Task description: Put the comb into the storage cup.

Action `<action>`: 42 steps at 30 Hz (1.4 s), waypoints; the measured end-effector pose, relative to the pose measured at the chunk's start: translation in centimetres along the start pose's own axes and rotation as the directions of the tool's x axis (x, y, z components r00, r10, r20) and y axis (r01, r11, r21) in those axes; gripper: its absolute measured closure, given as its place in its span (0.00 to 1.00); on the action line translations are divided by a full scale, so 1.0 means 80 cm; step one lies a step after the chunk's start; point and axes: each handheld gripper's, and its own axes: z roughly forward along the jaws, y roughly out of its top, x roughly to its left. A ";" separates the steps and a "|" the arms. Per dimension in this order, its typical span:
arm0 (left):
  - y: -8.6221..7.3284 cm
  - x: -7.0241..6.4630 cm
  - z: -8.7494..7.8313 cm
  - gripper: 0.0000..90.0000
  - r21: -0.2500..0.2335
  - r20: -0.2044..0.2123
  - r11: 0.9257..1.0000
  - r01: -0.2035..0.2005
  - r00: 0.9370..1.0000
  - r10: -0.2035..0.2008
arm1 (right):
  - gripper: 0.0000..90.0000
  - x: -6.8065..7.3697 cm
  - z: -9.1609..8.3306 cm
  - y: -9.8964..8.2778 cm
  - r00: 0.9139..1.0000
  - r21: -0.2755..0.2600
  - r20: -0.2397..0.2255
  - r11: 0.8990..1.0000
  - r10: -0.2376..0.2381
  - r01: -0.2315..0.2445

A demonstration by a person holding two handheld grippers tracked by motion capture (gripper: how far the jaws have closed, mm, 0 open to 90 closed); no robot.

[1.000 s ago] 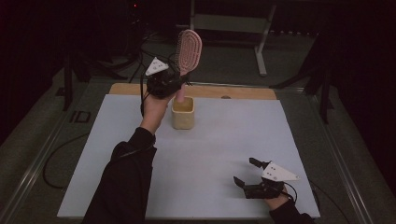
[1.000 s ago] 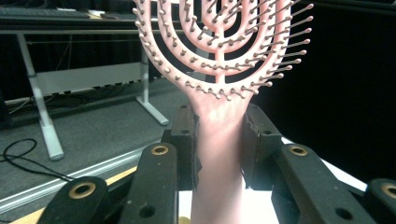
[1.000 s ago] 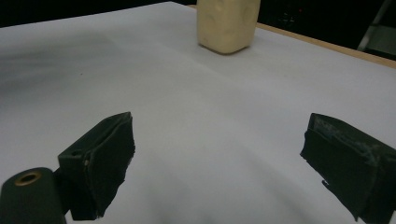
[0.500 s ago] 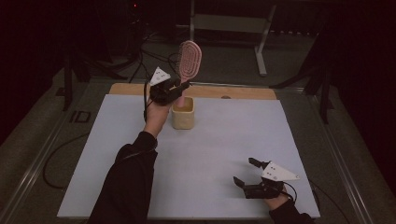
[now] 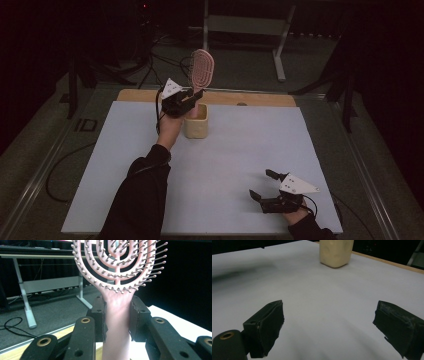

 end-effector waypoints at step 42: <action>-0.029 -0.002 0.014 0.13 0.226 0.089 0.973 -0.038 0.996 0.018 | 0.10 0.001 -0.001 0.001 1.000 -0.003 -0.005 1.000 -0.001 0.001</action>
